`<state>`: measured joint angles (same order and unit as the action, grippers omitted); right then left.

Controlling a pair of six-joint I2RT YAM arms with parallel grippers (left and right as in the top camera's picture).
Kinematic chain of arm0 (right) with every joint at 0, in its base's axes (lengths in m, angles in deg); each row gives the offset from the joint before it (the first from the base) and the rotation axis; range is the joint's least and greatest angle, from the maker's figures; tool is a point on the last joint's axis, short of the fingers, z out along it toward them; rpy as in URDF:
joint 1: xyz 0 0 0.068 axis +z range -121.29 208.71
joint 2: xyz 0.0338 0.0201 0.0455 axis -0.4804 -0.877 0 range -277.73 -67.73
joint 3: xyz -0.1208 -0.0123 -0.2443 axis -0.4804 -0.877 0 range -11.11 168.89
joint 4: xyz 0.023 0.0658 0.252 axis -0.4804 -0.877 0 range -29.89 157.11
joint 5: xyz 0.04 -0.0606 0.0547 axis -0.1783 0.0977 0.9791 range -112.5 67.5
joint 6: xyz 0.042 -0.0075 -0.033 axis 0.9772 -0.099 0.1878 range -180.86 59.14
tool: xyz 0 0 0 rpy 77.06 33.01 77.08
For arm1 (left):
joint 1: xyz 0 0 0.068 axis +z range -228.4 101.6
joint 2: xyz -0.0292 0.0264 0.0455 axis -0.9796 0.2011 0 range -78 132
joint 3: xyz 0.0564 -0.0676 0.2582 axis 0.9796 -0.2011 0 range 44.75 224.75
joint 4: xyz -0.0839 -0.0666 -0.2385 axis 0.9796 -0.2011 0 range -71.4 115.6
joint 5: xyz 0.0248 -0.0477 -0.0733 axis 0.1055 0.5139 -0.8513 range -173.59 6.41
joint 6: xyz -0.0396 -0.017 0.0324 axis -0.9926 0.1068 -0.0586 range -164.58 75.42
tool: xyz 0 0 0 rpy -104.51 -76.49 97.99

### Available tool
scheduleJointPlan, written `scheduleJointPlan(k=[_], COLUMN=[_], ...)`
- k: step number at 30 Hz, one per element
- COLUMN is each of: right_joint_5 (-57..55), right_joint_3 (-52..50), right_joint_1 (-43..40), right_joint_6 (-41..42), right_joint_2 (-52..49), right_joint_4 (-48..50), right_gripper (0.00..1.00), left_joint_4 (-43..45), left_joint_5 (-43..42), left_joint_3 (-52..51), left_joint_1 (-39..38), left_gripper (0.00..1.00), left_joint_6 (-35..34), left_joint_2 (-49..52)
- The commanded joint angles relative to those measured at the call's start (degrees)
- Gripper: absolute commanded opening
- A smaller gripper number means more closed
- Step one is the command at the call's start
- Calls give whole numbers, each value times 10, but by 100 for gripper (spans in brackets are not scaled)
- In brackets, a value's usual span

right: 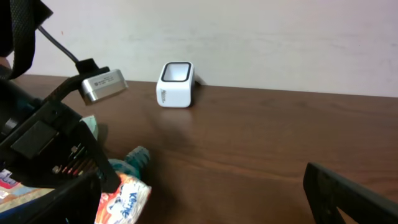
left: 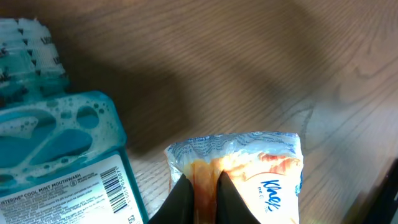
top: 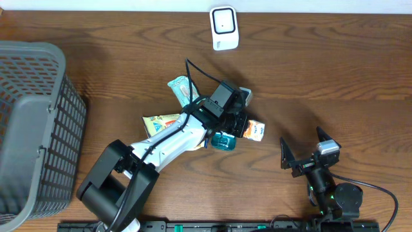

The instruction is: Scan the item barcode

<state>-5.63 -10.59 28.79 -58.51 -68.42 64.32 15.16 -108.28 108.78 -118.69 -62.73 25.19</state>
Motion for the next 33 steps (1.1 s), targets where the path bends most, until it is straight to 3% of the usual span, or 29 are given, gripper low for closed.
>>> scheduleJointPlan(k=[1, 16, 19, 20, 21, 24, 26, 33], right_joint_5=[-3, -3, -3, -3, -3, -3, -3, -3], right_joint_3=[-2, -2, -2, -2, -2, -2, -2, -2], right_joint_1=[4, 4, 4, 4, 4, 4, 4, 4], right_joint_6=[4, 4, 4, 4, 4, 4, 4, 4], right_joint_2=[3, 3, 3, 3, 3, 3, 3, 3], right_joint_4=[-2, -2, -2, -2, -2, -2, -2, -2], right_gripper=[99, 99, 99, 99, 99, 99, 99, 99], left_joint_4=[3, 3, 3, 2, 2, 1, -5, -66], left_joint_5=[8, 14, 14, 14, 14, 15, 31, 131], left_joint_3=[-8, -8, -8, -8, -8, -8, -8, -8], left_joint_1=[-1, -2, -2, -2, -2, -2, -2, -2], left_gripper=[7, 9, 37, 56, 67, 88, 94, 96], left_joint_6=[1, -12, -12, -12, -12, -12, -12, -12], left_joint_2=[8, 78, 69, 64, 58, 40, 24, -56])
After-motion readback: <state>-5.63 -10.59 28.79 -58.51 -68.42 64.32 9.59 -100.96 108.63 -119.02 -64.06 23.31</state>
